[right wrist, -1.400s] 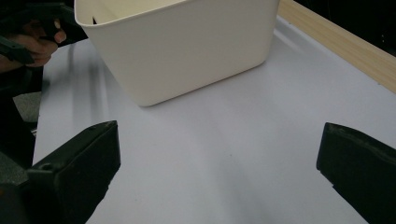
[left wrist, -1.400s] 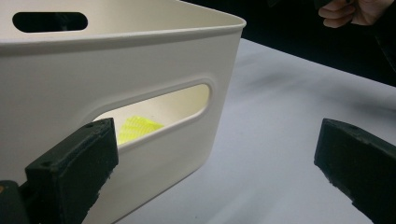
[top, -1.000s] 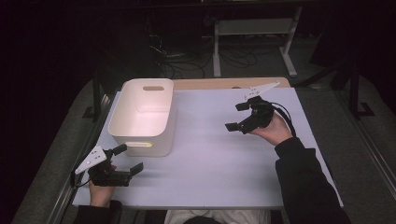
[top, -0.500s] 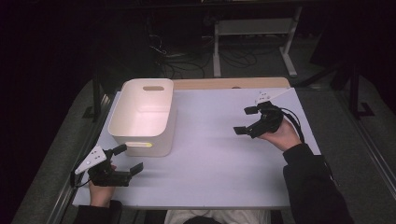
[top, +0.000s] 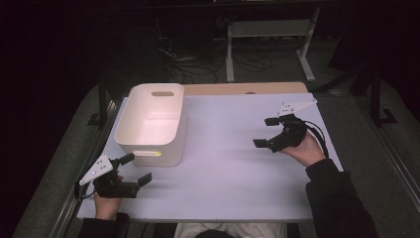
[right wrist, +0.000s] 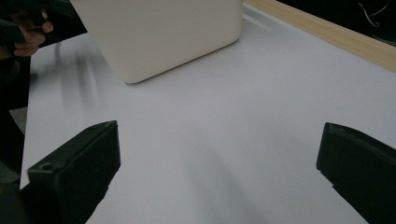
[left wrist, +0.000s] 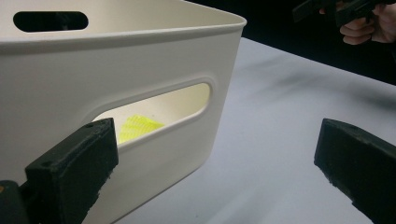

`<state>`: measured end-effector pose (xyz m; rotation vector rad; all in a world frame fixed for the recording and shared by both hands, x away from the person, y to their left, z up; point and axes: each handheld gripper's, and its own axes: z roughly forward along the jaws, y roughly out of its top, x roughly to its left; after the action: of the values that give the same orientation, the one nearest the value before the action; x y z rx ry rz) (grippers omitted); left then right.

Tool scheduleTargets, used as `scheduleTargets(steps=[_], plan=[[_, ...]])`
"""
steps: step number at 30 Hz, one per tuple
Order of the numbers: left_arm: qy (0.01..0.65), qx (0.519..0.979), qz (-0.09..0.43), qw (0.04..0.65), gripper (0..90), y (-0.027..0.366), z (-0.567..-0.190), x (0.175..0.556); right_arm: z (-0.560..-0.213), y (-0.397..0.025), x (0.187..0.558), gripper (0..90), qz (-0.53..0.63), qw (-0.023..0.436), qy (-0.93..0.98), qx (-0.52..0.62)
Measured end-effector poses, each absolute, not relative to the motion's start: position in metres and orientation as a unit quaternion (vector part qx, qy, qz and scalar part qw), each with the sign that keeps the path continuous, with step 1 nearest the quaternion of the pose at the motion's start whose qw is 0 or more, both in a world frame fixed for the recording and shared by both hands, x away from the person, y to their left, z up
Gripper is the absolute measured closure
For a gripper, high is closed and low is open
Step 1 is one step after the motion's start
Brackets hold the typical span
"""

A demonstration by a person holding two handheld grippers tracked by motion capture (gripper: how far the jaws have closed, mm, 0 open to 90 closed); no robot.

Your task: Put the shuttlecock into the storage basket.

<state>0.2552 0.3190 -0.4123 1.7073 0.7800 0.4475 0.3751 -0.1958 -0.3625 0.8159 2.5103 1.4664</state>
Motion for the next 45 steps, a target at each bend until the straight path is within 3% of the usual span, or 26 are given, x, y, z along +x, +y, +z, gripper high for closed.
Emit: scheduleTargets(steps=[45], plan=[[0.333, 0.727, 0.191, 0.569, 0.0, 0.319, -0.412, 0.255, -0.392, -0.244, 0.325, 0.0, 0.501, 0.093, 0.805, 0.306]])
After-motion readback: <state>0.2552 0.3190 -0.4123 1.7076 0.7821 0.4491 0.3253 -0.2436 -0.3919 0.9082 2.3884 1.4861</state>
